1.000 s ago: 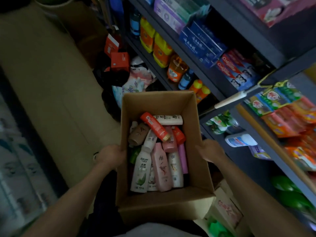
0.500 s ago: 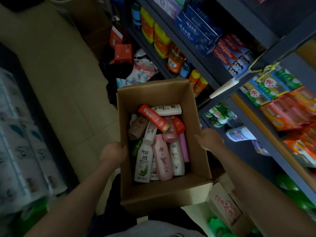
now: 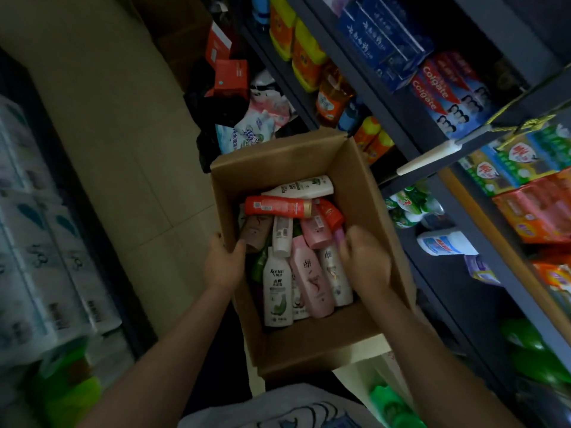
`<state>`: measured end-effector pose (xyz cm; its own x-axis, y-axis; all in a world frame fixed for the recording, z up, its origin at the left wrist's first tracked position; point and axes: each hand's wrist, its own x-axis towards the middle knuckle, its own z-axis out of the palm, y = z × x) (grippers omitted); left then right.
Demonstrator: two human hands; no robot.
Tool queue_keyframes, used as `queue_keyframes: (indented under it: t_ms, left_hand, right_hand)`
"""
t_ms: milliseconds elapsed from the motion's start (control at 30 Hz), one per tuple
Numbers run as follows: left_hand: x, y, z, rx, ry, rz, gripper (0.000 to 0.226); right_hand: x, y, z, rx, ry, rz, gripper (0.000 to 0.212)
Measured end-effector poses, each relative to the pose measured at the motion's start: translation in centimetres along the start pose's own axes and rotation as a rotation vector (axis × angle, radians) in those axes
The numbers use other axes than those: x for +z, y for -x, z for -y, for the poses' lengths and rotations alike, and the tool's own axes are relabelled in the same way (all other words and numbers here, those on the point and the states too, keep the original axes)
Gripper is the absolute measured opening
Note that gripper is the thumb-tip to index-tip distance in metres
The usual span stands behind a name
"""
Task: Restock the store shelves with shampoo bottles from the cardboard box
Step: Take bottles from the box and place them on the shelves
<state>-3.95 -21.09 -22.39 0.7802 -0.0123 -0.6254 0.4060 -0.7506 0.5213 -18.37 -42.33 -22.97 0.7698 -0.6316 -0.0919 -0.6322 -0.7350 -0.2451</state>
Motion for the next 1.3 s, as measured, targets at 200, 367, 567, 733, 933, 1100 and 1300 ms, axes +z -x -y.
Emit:
queue_keyframes:
  t_ms: [200,367,567,733,933,1100,1300]
  left_hand:
    - [2.2,-1.3,0.7,0.029,-0.016,-0.11,0.034]
    - [2.6,-2.1,2.0,0.06,-0.019,-0.16,0.022]
    - [3.9,-2.4,1.6,0.06,-0.056,-0.155,0.043]
    - [3.9,-2.3,1.3,0.065,-0.035,-0.155,0.037]
    - [1.4,-1.4,0.9,0.01,0.064,-0.009,0.062]
    - [-4.5,6.5,-9.5,0.321,0.369,0.158,0.035]
    - [-11.0,22.7,-24.1,0.789,0.567,0.858,0.053]
  right_hand:
    - [10.5,1.6,2.1,0.46,-0.283,0.643,0.056]
    - [13.8,1.8,1.3,0.622,-0.287,0.751,0.088]
    - [13.3,2.2,1.6,0.746,-0.594,0.684,0.072]
    - [9.2,2.0,3.1,0.751,-0.962,0.568,0.056]
    - [-3.9,1.2,6.6,0.654,-1.228,0.394,0.04]
    - [-16.9,2.4,9.7,0.549,-1.29,0.125,0.047]
    - [-33.1,5.9,12.1,0.325,-1.292,-0.214,0.07]
